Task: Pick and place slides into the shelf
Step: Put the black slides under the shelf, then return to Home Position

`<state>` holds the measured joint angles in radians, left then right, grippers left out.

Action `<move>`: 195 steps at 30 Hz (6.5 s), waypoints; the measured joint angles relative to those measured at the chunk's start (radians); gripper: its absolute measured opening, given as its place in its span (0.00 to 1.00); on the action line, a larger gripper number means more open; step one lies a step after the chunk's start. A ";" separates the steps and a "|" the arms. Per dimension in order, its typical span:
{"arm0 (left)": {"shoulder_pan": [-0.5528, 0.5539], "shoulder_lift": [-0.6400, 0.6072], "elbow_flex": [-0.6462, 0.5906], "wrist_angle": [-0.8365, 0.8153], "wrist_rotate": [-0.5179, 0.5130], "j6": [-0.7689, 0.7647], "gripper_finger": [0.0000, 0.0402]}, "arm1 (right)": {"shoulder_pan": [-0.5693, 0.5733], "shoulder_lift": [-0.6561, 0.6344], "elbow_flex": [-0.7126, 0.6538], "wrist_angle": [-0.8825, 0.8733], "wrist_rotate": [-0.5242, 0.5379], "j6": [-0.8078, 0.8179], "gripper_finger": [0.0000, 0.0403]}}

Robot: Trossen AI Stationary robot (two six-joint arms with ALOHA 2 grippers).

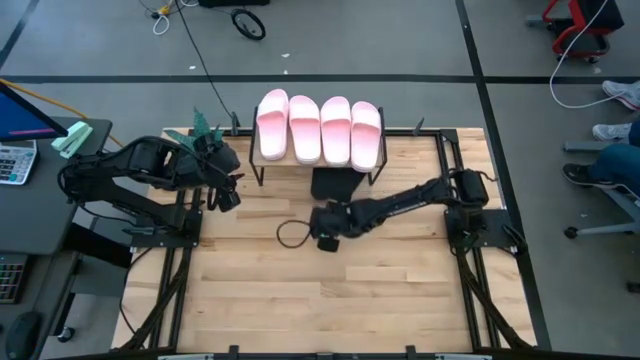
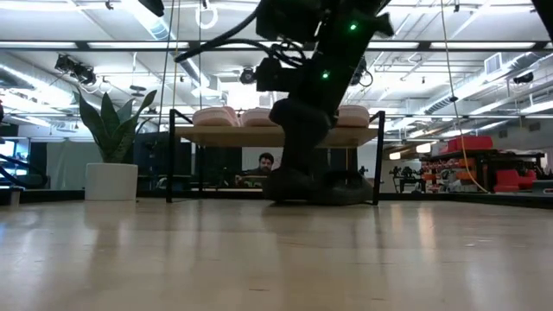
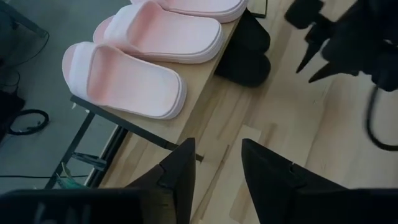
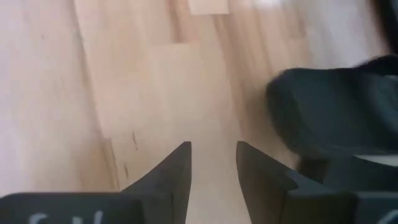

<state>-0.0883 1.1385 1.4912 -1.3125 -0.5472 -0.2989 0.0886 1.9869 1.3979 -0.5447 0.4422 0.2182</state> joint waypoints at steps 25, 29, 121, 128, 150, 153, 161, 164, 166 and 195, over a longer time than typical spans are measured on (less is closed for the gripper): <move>-0.001 0.019 -0.001 0.014 0.027 0.001 0.36 | 0.284 0.001 0.103 -0.298 0.335 0.326 0.32; -0.001 0.033 -0.001 0.049 0.026 0.004 0.34 | 0.223 0.001 0.071 -0.261 0.303 0.305 0.32; -0.233 -1.135 -1.219 0.901 0.099 -0.134 0.38 | 0.430 -1.724 -1.387 0.945 0.071 -0.027 0.13; -0.233 -1.134 -1.274 0.894 0.100 -0.142 0.36 | 0.430 -1.727 -1.388 0.927 0.088 -0.033 0.12; -0.237 -1.132 -1.385 1.020 0.103 -0.075 0.37 | 0.430 -1.726 -1.374 0.878 0.088 -0.038 0.13; -0.237 -1.131 -1.383 1.004 0.103 -0.032 0.36 | 0.430 -1.726 -1.374 0.877 0.087 -0.038 0.13; -0.237 -1.130 -1.383 1.007 0.104 -0.068 0.35 | 0.430 -1.726 -1.373 0.877 0.087 -0.038 0.13; -0.237 -1.130 -1.383 1.007 0.104 -0.082 0.36 | 0.430 -1.726 -1.373 0.877 0.087 -0.038 0.12; -0.237 -1.130 -1.383 1.007 0.104 -0.082 0.37 | 0.430 -1.726 -1.373 0.877 0.087 -0.038 0.12; -0.237 -1.130 -1.384 1.009 0.104 -0.082 0.38 | 0.431 -1.726 -1.373 0.876 0.087 -0.037 0.13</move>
<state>-0.3248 0.0082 0.1074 -0.3035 -0.4435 -0.3805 0.5194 0.2607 0.0250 0.3313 0.5297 0.1810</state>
